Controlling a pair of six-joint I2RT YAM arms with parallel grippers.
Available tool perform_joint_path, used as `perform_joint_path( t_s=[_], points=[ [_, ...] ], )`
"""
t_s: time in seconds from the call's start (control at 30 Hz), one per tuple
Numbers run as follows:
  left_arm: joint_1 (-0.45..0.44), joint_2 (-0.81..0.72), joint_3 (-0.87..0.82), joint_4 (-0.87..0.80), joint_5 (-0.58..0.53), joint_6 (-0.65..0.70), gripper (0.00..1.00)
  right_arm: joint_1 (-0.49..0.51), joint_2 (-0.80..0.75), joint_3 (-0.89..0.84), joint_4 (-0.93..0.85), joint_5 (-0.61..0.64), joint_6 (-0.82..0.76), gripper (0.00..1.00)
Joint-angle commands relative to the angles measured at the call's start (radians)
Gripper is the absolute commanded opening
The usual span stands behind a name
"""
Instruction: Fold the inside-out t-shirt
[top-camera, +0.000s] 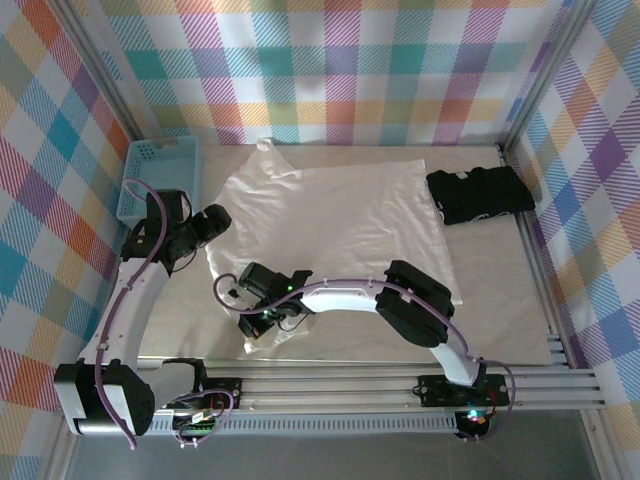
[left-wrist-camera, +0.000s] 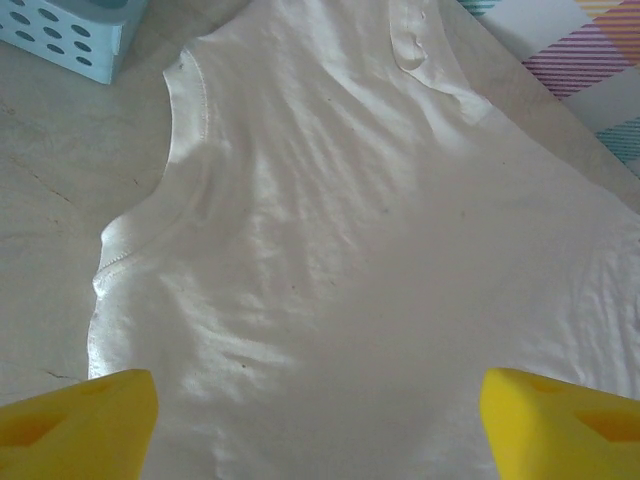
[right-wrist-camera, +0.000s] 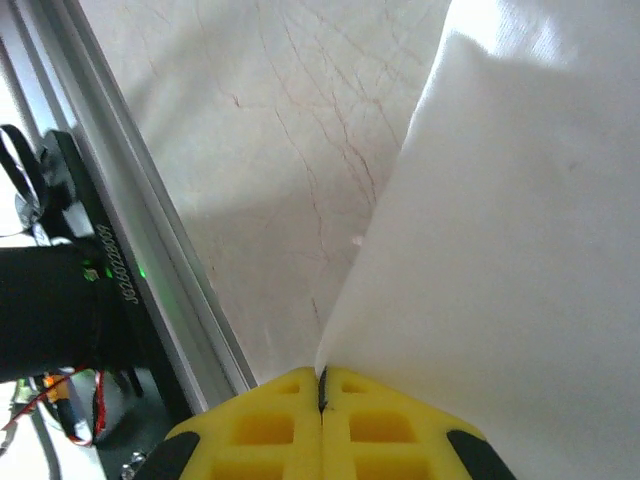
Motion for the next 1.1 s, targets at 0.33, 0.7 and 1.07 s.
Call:
perform_joint_path(
  t_s=[0.33, 0.7, 1.07],
  points=[
    [0.006, -0.111, -0.11, -0.008, 0.086, -0.012, 0.84, -0.021, -0.045, -0.043, -0.071, -0.033, 0.005, 0.34],
    [-0.16, -0.331, -0.395, -0.102, 0.07, -0.089, 0.81, -0.1, -0.259, -0.347, 0.116, -0.119, -0.021, 0.4],
    [-0.267, -0.158, -0.52, 0.187, 0.151, -0.153, 0.75, -0.18, -0.228, -0.432, 0.118, -0.111, 0.014, 0.38]
  ],
)
